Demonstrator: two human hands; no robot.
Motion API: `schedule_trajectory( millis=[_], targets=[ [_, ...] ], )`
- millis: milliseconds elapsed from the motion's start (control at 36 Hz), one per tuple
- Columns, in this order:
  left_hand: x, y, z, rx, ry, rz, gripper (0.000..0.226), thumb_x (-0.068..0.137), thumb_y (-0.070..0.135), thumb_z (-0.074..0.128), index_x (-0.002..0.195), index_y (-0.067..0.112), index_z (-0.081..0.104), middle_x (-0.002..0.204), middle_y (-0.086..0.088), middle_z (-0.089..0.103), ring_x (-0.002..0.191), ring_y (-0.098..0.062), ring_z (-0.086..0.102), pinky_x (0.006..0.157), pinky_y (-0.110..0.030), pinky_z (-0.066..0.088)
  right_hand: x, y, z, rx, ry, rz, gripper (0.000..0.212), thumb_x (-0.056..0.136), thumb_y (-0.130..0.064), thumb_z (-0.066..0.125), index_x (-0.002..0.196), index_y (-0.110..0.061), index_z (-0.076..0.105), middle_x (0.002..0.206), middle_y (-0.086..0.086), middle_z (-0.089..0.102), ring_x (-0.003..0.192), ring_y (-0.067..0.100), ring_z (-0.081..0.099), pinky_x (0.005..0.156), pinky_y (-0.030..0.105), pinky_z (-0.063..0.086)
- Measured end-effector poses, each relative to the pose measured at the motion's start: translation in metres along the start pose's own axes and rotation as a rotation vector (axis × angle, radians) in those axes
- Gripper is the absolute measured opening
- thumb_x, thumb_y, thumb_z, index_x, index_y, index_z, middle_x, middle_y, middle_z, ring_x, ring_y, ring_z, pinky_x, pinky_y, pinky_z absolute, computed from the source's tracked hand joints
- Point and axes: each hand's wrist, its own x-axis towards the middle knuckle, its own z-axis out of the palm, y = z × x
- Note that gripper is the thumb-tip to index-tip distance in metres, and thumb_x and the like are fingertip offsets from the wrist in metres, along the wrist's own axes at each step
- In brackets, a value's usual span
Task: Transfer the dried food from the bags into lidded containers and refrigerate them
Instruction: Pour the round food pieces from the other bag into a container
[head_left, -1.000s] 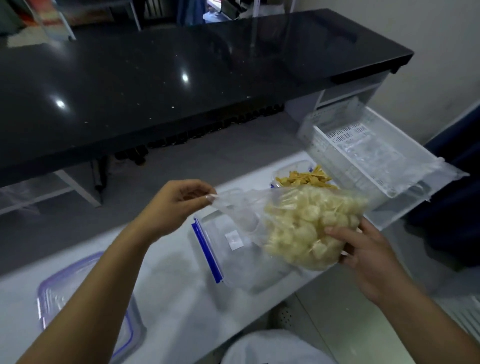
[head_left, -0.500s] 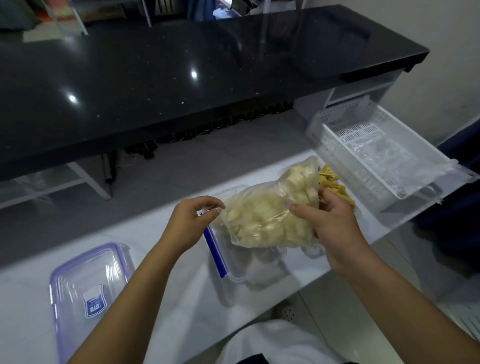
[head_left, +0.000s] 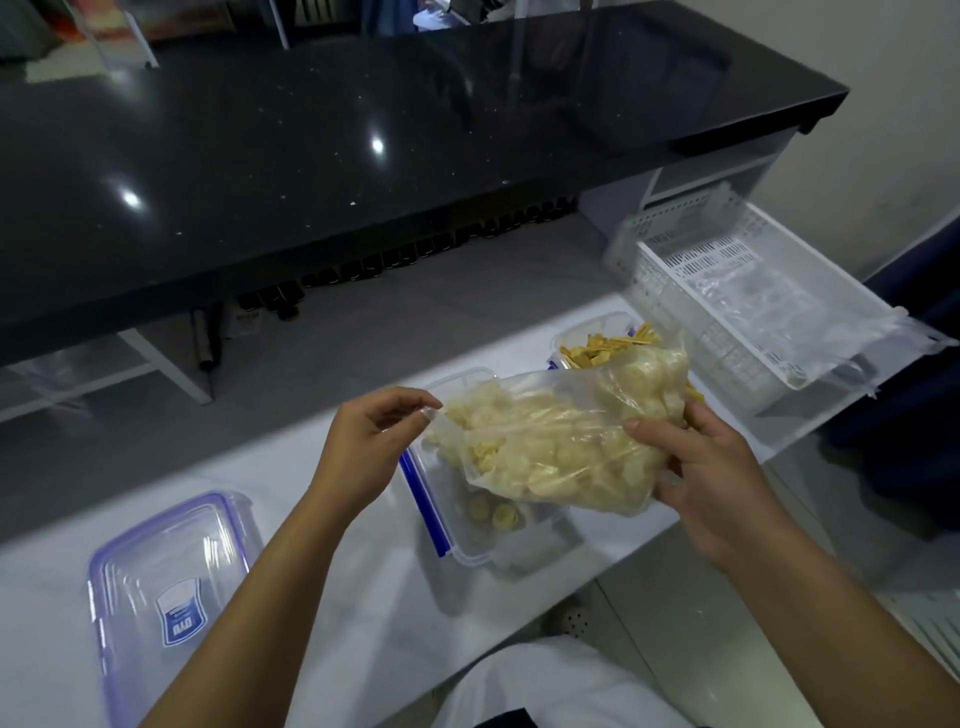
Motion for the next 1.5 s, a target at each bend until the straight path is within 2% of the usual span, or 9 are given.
schedule_trajectory(
  millis=[167,361,528,694,1056,1167,1306,1417,1500],
  targets=[
    [-0.01,-0.006,0.005,-0.161,0.124,-0.015,0.029,0.093,0.011,0.07,0.088,0.038,0.079,0.094,0.009,0.078,0.091,-0.008,0.072,0.073,-0.014,0.055,0.001,0.001,-0.008,0.02,-0.034,0.027,0.047,0.074,-0.011,0.076,0.119,-0.019,0.068,0.111,0.004,0.075,0.095,0.022,0.075,0.07,0.042,0.061],
    [-0.019,-0.012,0.011,-0.254,0.225,-0.101,0.026,0.091,0.01,0.072,0.088,0.034,0.08,0.095,0.007,0.077,0.09,-0.009,0.072,0.072,-0.013,0.055,0.002,0.0,-0.018,0.01,-0.049,0.015,0.037,0.08,-0.008,0.073,0.116,-0.019,0.071,0.111,0.006,0.075,0.097,0.023,0.074,0.067,0.038,0.06],
    [-0.026,-0.009,0.013,-0.402,0.268,-0.153,0.022,0.091,0.009,0.071,0.09,0.029,0.079,0.095,0.004,0.077,0.09,-0.012,0.072,0.079,-0.022,0.057,0.003,-0.002,-0.022,0.002,-0.094,-0.013,0.043,0.073,-0.015,0.077,0.115,-0.017,0.071,0.113,0.008,0.074,0.1,0.025,0.073,0.068,0.037,0.059],
    [-0.027,-0.011,0.021,-0.288,0.255,-0.188,0.026,0.093,0.007,0.069,0.083,0.029,0.078,0.091,0.007,0.077,0.089,-0.011,0.071,0.07,-0.014,0.055,0.006,0.005,-0.02,0.008,-0.039,0.039,0.037,0.082,-0.003,0.071,0.116,-0.017,0.07,0.109,0.006,0.076,0.099,0.026,0.073,0.066,0.038,0.059],
    [-0.032,-0.009,0.016,-0.132,0.162,-0.087,0.025,0.094,0.014,0.066,0.086,0.035,0.077,0.092,0.013,0.076,0.086,-0.004,0.071,0.068,-0.013,0.055,0.001,0.0,-0.023,0.013,-0.06,-0.034,0.04,0.071,-0.012,0.08,0.11,-0.02,0.073,0.11,0.006,0.075,0.099,0.022,0.074,0.066,0.034,0.059],
    [-0.028,-0.013,0.019,-0.054,0.111,-0.167,0.025,0.094,0.01,0.067,0.083,0.031,0.077,0.088,0.017,0.076,0.083,0.0,0.07,0.072,-0.017,0.056,0.0,0.0,-0.016,0.005,-0.03,0.001,0.036,0.082,-0.005,0.073,0.116,-0.017,0.07,0.112,0.007,0.075,0.098,0.024,0.074,0.07,0.04,0.061],
    [-0.032,-0.016,0.017,-0.01,0.146,-0.097,0.029,0.095,0.013,0.065,0.084,0.038,0.075,0.092,0.02,0.074,0.087,0.0,0.069,0.068,-0.013,0.056,-0.008,-0.008,-0.012,0.006,-0.07,-0.115,0.031,0.076,-0.012,0.079,0.104,-0.025,0.076,0.107,0.004,0.076,0.094,0.021,0.075,0.064,0.033,0.059],
    [-0.032,-0.022,0.021,0.049,0.097,-0.198,0.03,0.094,0.008,0.065,0.082,0.033,0.075,0.09,0.017,0.074,0.087,-0.006,0.069,0.08,-0.027,0.058,-0.002,-0.002,-0.003,0.025,0.023,-0.024,0.035,0.083,-0.003,0.073,0.115,-0.017,0.071,0.114,0.007,0.075,0.1,0.024,0.073,0.08,0.047,0.061],
    [-0.036,-0.022,0.023,0.03,0.1,-0.156,0.03,0.093,0.008,0.067,0.082,0.034,0.075,0.087,0.017,0.074,0.084,-0.005,0.069,0.071,-0.017,0.055,-0.005,0.002,0.0,0.015,0.053,-0.003,0.038,0.084,-0.003,0.072,0.119,-0.014,0.068,0.115,0.007,0.074,0.103,0.025,0.072,0.091,0.053,0.056]
  ],
)
